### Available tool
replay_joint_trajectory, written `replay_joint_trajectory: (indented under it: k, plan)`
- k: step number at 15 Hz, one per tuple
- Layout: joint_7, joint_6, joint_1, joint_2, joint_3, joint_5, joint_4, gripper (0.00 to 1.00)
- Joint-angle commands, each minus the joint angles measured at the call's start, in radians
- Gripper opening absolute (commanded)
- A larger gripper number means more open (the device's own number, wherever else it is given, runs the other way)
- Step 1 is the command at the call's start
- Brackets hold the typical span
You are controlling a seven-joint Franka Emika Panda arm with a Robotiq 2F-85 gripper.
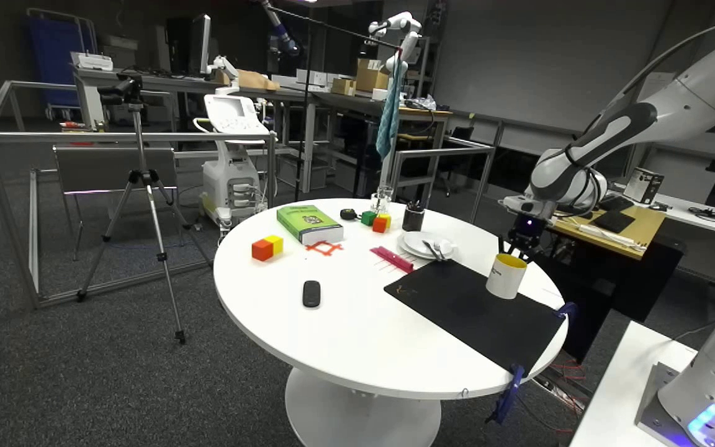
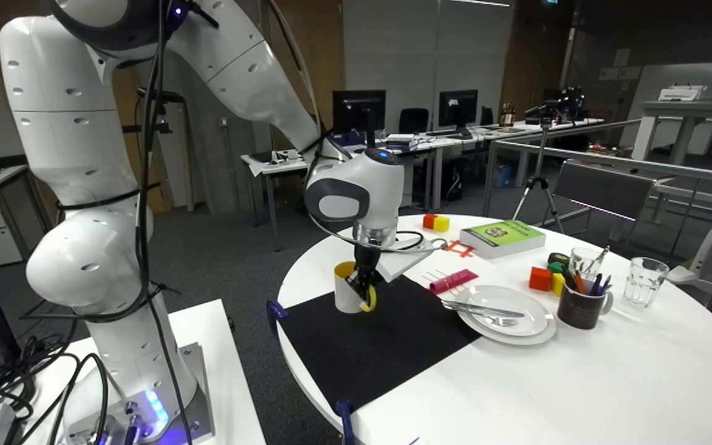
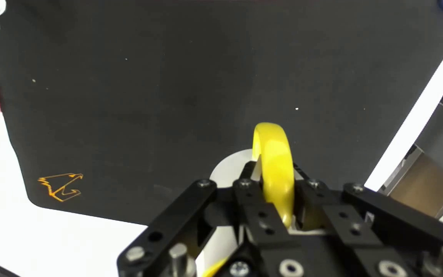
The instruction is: Move the white mug to the left of the black mat
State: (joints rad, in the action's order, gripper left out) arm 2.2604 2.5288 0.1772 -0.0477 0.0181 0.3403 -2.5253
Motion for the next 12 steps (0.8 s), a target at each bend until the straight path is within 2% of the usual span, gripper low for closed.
replay_joint_trajectory:
  k: [1,7,10,12]
  plan:
    - [-0.183,-0.062,-0.052,0.049,-0.018,0.018,0.029,0.02]
    - [-0.552,-0.092,-0.141,0.026,0.007,-0.051,0.085,0.02]
    - [-0.694,-0.102,-0.185,0.019,0.031,-0.084,0.106,0.02]
    - [-0.781,-0.033,-0.213,0.015,0.053,-0.095,0.102,0.02]
